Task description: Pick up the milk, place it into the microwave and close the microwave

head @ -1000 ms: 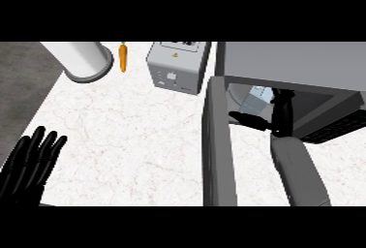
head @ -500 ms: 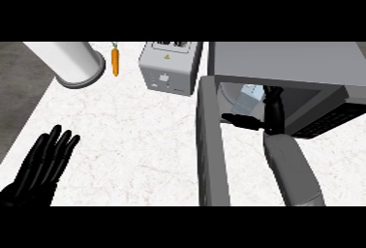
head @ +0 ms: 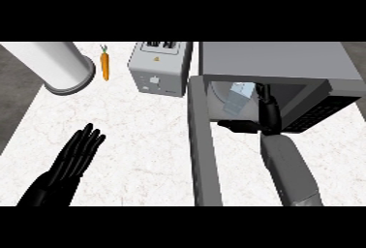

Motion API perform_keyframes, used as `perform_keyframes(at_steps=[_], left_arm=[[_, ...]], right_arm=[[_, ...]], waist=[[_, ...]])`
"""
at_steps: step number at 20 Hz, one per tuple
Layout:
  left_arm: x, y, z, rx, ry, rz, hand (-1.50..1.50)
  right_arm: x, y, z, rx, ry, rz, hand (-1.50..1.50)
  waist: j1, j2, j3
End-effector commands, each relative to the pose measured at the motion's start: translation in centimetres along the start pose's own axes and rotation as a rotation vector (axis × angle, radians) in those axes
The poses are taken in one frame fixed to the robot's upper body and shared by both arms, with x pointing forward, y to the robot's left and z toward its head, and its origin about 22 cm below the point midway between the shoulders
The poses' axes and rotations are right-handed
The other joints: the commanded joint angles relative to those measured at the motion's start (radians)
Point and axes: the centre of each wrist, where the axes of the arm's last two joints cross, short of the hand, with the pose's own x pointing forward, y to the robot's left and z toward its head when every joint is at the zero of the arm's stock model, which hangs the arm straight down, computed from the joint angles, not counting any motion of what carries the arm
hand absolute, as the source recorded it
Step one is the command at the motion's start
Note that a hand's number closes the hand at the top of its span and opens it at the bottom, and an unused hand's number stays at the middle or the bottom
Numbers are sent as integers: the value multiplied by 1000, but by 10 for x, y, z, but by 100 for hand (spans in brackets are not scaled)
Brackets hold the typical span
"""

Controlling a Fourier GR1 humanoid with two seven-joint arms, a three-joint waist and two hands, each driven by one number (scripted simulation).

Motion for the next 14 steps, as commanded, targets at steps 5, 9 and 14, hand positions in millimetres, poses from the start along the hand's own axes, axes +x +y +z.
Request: perform_keyframes(at_steps=[5,9,14], left_arm=[[-29,-3,-22,-169,60,-41,150],[-31,-14,-28,-212,79,-59,150],[-48,-35,-57,-206,102,-123,150]], right_arm=[[-21,-22,22,9,287,-106,-150],[-15,-33,31,59,266,-133,-150],[6,-49,59,59,262,-158,-150]], waist=[[-35,22,10],[-43,15,9],[-60,11,9]])
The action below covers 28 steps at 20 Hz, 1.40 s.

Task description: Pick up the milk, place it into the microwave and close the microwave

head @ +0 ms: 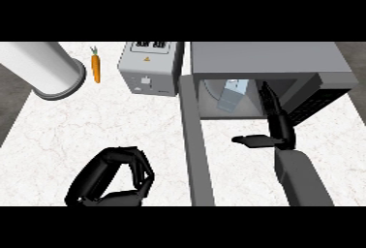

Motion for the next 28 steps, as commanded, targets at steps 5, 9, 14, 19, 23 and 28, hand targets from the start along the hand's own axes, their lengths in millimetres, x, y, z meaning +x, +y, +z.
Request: perform_keyframes(at_steps=[5,9,14,19,23,28], left_arm=[[-39,-43,-25,-199,119,-61,150],[-37,-66,-48,-264,125,-63,150],[-70,-94,-51,-325,130,-32,150],[-66,-140,-61,-414,133,-102,150],[-79,-167,-54,-370,127,-140,150],[-74,-162,-84,-258,153,-102,150]], right_arm=[[24,-21,41,30,1,-9,-150],[37,-21,66,-9,-29,25,-150],[76,-55,88,7,-37,26,-150],[86,-70,112,-36,-68,16,-150],[108,-81,118,-3,-78,-9,-150],[135,-80,87,55,-128,-93,-150]], waist=[[-24,-3,-1],[-9,1,0],[-21,2,-1],[-22,4,0],[-37,6,-1],[-63,12,-2]])
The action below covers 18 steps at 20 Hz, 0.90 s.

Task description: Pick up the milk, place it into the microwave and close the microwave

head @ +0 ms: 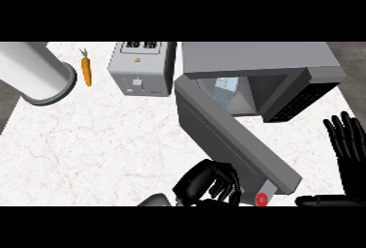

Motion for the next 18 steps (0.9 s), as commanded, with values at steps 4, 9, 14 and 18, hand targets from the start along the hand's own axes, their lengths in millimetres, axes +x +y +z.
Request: perform_keyframes(at_steps=[4,9,14,18], left_arm=[[8,-12,-14,158,-24,28,150],[25,4,-35,244,-76,52,150],[42,19,-55,292,-133,55,150],[45,37,-68,376,-94,58,150]], right_arm=[[20,-9,-9,82,-28,-53,-150],[37,0,-21,188,-63,-92,-150],[50,1,-35,298,-91,-121,-150],[58,5,-40,361,-119,-148,-150]], waist=[[-46,11,-1],[-84,16,-3],[-109,23,-2],[-158,37,-2]])
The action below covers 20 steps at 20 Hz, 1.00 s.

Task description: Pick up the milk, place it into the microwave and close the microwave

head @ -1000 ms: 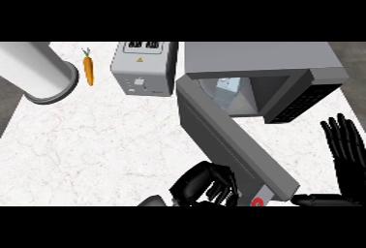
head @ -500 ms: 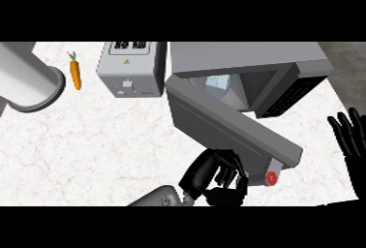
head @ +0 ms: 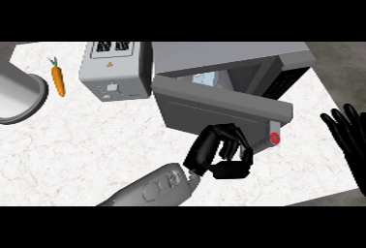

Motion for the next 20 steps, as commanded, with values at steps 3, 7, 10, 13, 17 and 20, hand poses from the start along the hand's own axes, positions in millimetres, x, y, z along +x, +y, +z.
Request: perform_keyframes(at_steps=[3,7,10,13,17,20], left_arm=[[18,12,-32,103,-2,8,150],[23,26,-50,174,32,43,150],[26,35,-58,236,18,85,150],[34,44,-66,287,-33,153,150],[34,48,-71,299,-51,170,150],[31,51,-73,314,-54,178,150]], right_arm=[[12,2,-12,58,-35,-42,-150],[19,-4,-15,72,-41,-48,-150],[21,-1,-18,86,-42,-72,-150],[23,-1,-21,93,-56,-88,-150],[28,-5,-22,114,-46,-95,-150],[36,-10,-26,122,-52,-71,-150]], waist=[[-51,10,0],[-72,23,0],[-88,32,-2],[-91,41,-4],[-115,45,-1],[-118,49,-1]])
